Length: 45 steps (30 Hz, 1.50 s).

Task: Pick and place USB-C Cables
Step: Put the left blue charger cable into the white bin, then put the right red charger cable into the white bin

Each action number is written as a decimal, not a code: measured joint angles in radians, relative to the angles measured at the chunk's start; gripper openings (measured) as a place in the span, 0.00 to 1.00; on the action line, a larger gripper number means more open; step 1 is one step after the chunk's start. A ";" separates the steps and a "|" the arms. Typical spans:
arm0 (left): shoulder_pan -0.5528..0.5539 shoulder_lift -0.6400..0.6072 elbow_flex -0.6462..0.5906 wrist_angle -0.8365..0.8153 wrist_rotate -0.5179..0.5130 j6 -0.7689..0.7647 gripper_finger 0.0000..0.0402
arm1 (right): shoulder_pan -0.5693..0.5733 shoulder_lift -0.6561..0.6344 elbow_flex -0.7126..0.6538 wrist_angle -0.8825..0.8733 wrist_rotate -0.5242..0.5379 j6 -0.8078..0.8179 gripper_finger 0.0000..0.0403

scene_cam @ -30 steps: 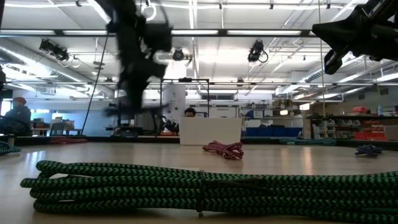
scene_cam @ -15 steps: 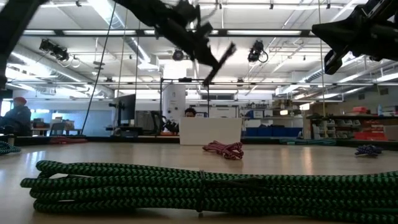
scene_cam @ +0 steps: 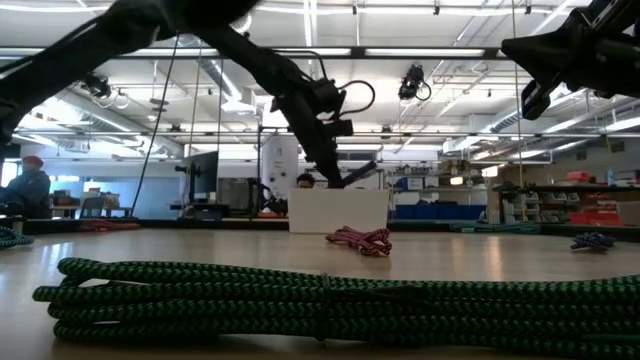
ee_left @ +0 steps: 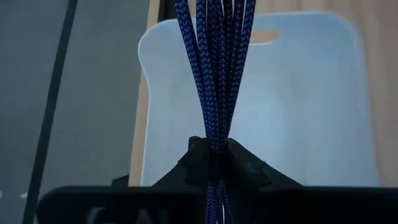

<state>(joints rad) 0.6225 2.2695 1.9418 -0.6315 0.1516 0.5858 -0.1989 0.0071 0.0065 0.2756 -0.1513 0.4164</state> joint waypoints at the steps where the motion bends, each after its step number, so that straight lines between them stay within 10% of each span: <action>1: 0.001 0.008 0.001 -0.005 -0.005 0.013 0.10 | 0.000 0.000 0.000 0.000 0.001 0.000 0.02; 24: -0.016 0.083 0.002 -0.047 -0.087 0.054 0.12 | 0.000 0.000 0.000 0.000 0.001 0.000 0.02; 45: -0.031 -0.065 0.101 -0.140 -0.272 -0.003 0.50 | 0.000 0.000 0.000 0.000 0.000 0.000 0.02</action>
<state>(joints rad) 0.5915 2.2046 2.0430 -0.7713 -0.1203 0.5830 -0.1992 0.0074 0.0067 0.2756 -0.1509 0.4164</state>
